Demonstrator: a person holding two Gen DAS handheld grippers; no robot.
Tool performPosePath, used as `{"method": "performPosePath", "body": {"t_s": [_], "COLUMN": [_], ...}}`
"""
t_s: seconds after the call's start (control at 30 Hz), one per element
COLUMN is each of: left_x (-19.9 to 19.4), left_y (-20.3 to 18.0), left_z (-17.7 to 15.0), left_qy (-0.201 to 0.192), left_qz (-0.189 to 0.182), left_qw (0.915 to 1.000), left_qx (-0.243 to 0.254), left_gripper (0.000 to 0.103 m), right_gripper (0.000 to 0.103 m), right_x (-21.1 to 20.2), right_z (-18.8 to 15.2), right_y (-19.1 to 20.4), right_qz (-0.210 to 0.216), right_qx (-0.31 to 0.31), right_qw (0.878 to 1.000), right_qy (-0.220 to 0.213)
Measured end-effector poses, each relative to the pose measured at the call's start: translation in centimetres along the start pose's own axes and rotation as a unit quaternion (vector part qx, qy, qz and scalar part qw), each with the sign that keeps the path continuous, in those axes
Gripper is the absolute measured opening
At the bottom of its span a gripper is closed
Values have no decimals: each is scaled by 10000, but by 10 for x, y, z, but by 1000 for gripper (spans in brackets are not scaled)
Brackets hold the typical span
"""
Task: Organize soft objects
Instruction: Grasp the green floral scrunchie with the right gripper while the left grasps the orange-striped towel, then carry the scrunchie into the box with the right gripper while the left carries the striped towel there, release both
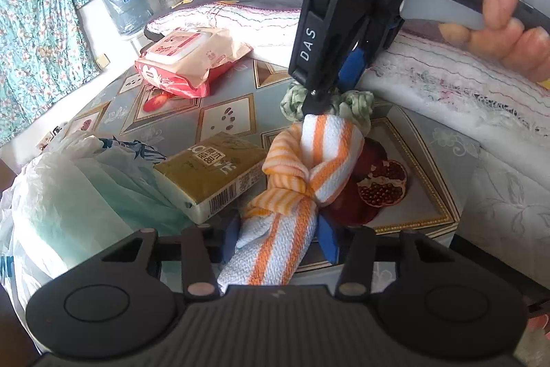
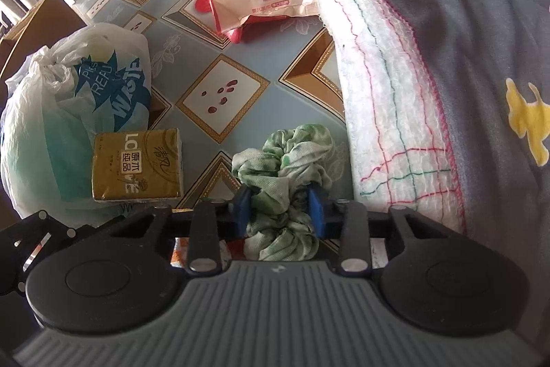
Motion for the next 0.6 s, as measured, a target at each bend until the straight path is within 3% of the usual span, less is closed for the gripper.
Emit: {"method": "performPosePath", "body": {"t_s": [0.1,0.33,0.6], "left_x": [-6,-39,-100], "left_y": [2,14,44], "left_z": [0,10,29], "left_qy": [-47,-445,-1064], "left_qz": [72,195,514], "left_qw": [9999,9984,9908], "left_qx": [-53,-304,-651], "left_gripper": [47,47,47], "right_gripper": [23,22,22], "right_x": [-9,-57,-134], "right_z": [-2,-5,2], "right_y": [-4,-2,31], "right_qz": [204,465,1021], "right_qx": [260,606,520], "right_qw": [9994,9945,9810], "right_qy": [-127,-710,-1564]}}
Point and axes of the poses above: each gripper's, at about its wrist camera, not at the fingertips, and x roughly the way its jaws point, y to its left, z to its top, the point moved 6 cm from there along x, roughly the way its jaws point, and after that the axes turned 2 degrees about -z, right-handed, at the moved point
